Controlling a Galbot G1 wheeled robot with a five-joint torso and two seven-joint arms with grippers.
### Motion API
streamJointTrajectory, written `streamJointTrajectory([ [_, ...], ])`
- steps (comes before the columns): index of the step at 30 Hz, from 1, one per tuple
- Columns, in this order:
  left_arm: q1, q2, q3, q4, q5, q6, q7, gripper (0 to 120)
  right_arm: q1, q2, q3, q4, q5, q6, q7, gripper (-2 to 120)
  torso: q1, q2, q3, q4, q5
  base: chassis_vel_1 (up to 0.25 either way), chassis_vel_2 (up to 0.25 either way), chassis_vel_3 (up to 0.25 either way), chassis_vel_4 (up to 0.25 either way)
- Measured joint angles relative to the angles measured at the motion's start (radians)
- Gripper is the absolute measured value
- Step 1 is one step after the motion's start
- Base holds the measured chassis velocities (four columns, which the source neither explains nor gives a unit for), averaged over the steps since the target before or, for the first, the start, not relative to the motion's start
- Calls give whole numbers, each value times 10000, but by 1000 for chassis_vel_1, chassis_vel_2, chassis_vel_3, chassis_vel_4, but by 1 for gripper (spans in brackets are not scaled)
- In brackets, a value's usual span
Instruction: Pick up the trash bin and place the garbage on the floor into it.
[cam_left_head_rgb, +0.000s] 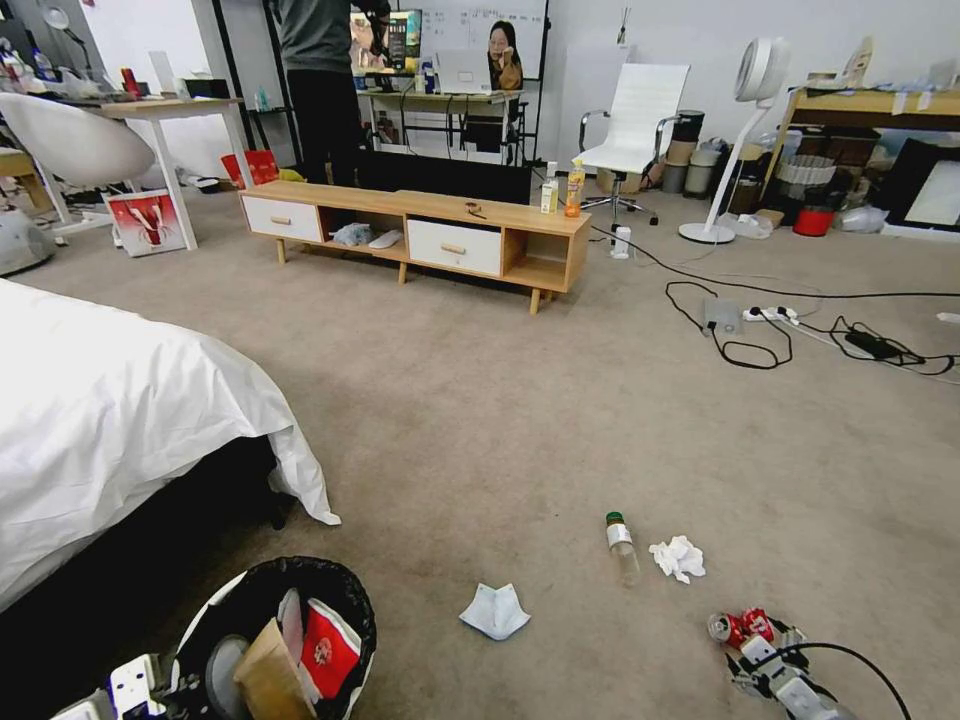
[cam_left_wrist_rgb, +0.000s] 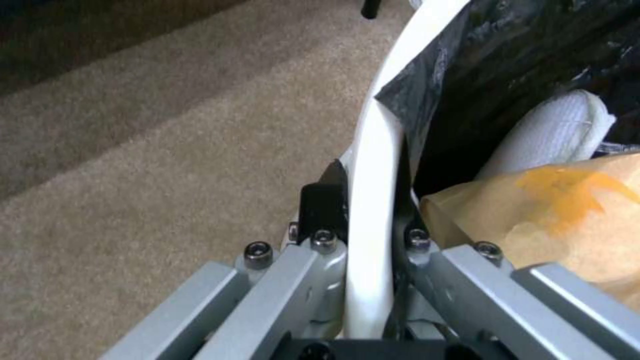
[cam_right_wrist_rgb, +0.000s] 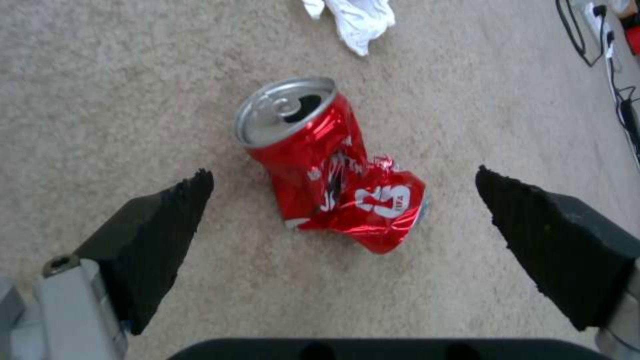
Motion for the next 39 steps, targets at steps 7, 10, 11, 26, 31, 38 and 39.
streamJointTrajectory([
  [7, -21, -83, 75, 23, 124, -23, 1, 2, 321, 116, -23, -466, -94, 200, -61, 100, 0, 0, 0, 0, -2, 0, 0, 0, 0],
  [10, -10, -93, 80, 23, 143, -23, 6, 2, 429, 160, -39, -598, -124, 220, -64, 100, 0, 0, 0, -1, -3, 0, 0, 0, 0],
  [11, 1, -100, 81, 23, 152, -23, 9, 2, 498, 197, -64, -682, -133, 233, -64, 100, 0, -1, 0, -2, -3, 0, 0, 0, 0],
  [26, 57, -41, 1, 47, 111, -1, 35, 2, 1235, 635, -356, -1556, -263, 443, -53, 100, 0, -1, 1, -2, -6, 0, 0, 0, 0],
  [31, 30, -8, -6, 122, 79, -22, 44, 2, 1494, 810, -529, -1839, -285, 536, -52, 100, 0, 0, 0, -1, -5, 0, 0, 0, 0],
  [38, 10, -1, -8, 197, 78, -47, 57, 2, 1768, 1007, -702, -2134, -319, 638, -66, 100, 0, 0, 0, 0, -4, 0, 0, 0, 0],
  [39, 0, 2, -8, 215, 77, -47, 57, 2, 1795, 1048, -735, -2163, -319, 643, -76, 100, 0, 0, 1, 0, -3, 0, 0, 0, 0],
])
